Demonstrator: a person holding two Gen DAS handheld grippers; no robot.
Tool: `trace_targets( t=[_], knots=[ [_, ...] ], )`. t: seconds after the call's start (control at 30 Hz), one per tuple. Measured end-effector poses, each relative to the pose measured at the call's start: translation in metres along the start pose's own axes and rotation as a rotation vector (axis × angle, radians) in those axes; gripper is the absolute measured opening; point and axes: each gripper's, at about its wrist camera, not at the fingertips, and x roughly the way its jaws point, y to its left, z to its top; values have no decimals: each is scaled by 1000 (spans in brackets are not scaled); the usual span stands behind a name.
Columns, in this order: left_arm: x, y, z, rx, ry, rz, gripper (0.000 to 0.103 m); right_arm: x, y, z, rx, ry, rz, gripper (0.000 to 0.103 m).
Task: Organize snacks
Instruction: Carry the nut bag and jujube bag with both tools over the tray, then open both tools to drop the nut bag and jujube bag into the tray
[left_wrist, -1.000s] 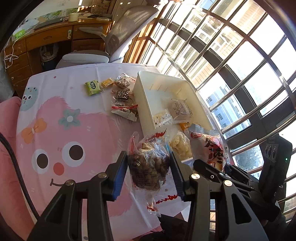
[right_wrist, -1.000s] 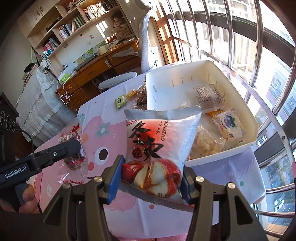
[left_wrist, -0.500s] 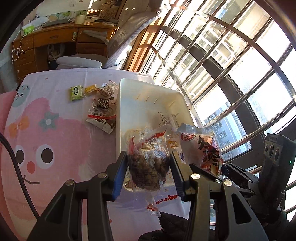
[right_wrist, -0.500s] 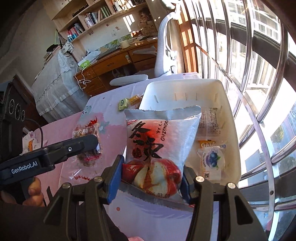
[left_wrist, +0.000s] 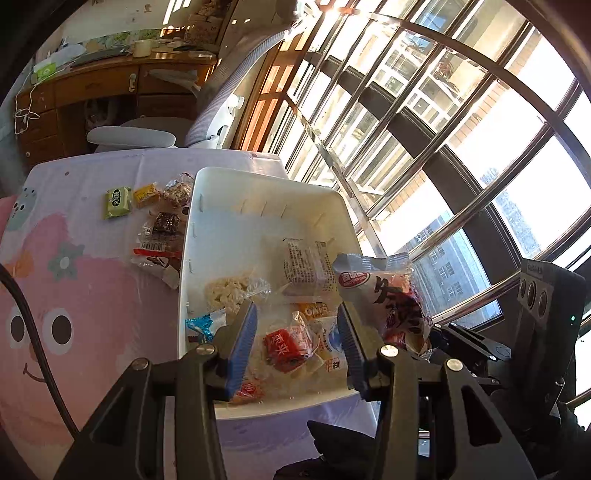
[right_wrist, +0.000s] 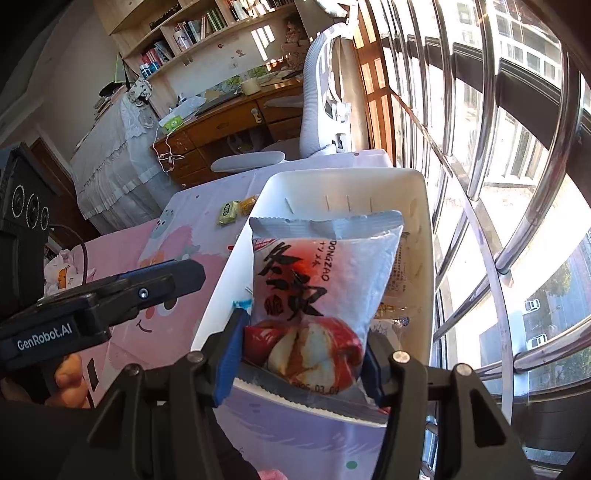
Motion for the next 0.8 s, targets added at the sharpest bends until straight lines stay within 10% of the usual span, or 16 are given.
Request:
trace_targets(
  t=[0.8],
  knots=[
    [-16, 29, -20, -49, 35, 77, 59, 13, 25, -11, -22, 72, 45, 56]
  ],
)
